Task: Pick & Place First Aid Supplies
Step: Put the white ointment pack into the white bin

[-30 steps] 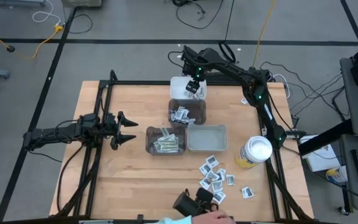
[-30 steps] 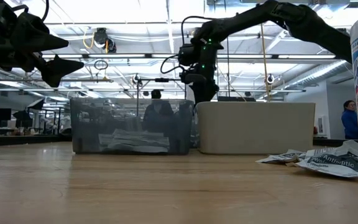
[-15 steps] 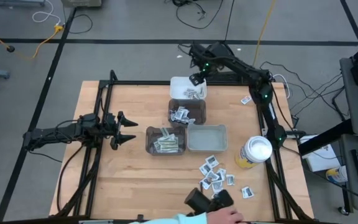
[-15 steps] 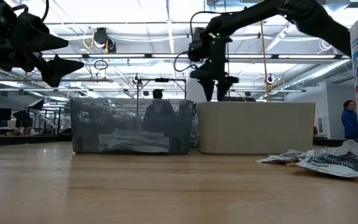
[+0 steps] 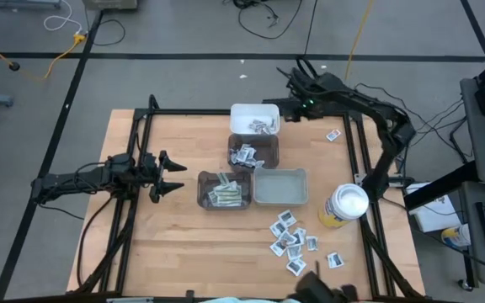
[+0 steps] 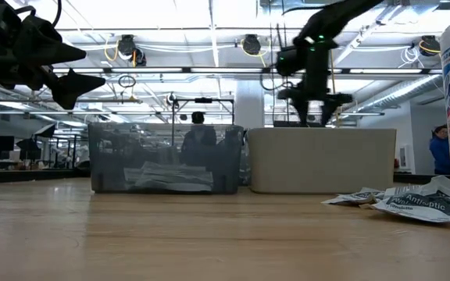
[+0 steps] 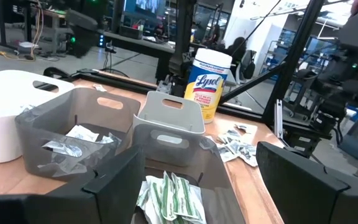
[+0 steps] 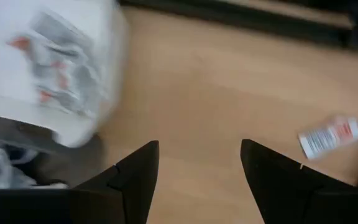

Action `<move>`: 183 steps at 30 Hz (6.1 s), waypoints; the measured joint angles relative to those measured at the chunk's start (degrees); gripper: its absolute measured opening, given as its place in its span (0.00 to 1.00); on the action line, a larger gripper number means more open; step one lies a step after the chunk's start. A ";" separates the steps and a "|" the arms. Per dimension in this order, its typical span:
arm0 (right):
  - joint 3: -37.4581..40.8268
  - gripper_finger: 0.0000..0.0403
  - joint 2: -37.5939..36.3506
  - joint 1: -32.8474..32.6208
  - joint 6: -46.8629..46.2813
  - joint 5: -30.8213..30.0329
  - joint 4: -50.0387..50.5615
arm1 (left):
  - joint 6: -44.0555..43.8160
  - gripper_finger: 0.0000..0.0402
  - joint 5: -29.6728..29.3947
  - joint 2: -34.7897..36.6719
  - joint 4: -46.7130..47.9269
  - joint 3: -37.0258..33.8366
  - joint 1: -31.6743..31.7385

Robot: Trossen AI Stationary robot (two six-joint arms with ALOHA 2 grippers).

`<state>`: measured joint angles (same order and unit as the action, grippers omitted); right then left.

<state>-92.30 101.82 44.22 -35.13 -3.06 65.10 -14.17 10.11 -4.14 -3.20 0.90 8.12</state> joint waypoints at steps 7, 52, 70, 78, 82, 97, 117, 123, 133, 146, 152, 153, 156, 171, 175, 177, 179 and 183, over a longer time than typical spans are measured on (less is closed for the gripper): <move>14.77 0.55 -10.12 3.81 -6.18 -4.63 0.08 | 0.00 0.77 0.02 0.00 0.01 0.00 0.00; 25.97 0.45 2.92 18.08 -5.82 -2.74 -11.79 | 0.00 0.77 -0.14 0.00 0.00 0.00 -0.02; 26.04 0.00 2.87 18.02 -2.01 -2.30 -12.26 | 0.00 0.77 -5.73 0.00 0.04 -0.02 -0.02; 26.20 0.00 -1.39 18.13 -1.66 -3.74 -9.58 | -0.01 0.77 -5.73 0.01 0.03 -0.01 0.00; 26.20 0.00 -5.00 17.91 -1.69 -3.24 -8.98 | 0.00 0.77 -5.73 0.00 0.02 0.00 0.00; 25.67 0.00 -13.63 17.89 -1.77 -1.12 -5.88 | 0.00 0.77 -5.73 0.01 0.02 0.00 0.00; 18.30 0.00 -13.85 16.99 2.16 -4.57 -1.40 | 0.00 0.77 -5.73 0.00 0.02 -0.02 -0.01; 18.30 0.09 -13.85 17.01 -0.59 -1.43 -1.39 | 0.00 0.77 -5.73 0.00 0.02 0.00 0.00; 18.30 0.46 -13.85 17.01 -4.93 -1.62 -1.53 | 0.00 0.77 -5.73 0.00 0.02 -0.02 -0.01; 27.80 0.40 -13.79 15.68 -9.36 -2.89 -11.97 | 0.00 0.77 -5.73 0.00 0.02 -0.01 -0.01; 29.32 0.37 -9.05 14.12 -10.63 -2.67 -15.12 | 0.00 0.77 -5.73 0.00 0.02 -0.02 0.00; 29.32 0.37 -8.18 14.08 -10.68 -2.66 -15.13 | 0.00 0.77 -5.73 0.01 0.02 -0.02 0.00; 29.34 0.36 -6.33 14.15 -10.72 -2.79 -15.43 | 0.00 0.77 -5.73 0.01 0.02 -0.01 0.00; 29.37 0.35 0.09 16.16 -13.23 -1.34 -16.56 | 0.00 0.77 -5.73 0.02 0.00 -0.02 -0.02; 29.95 0.26 0.07 16.08 -12.86 -1.67 -17.33 | 0.00 0.77 -5.73 0.02 0.02 -0.02 0.00; 29.98 0.17 0.07 16.07 -12.36 -1.67 -17.31 | 0.00 0.77 -5.73 0.02 0.02 -0.01 -0.02; 30.00 0.07 0.10 16.07 -12.18 -1.61 -17.43 | 0.00 0.77 -5.73 0.02 0.02 -0.02 -0.02; 30.02 0.03 0.14 16.05 -11.82 -1.51 -17.57 | 0.00 0.77 -5.73 0.02 0.02 -0.01 0.00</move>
<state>-62.28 101.95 60.27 -46.96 -4.57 47.53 -14.17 4.38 -4.13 -3.18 0.89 8.11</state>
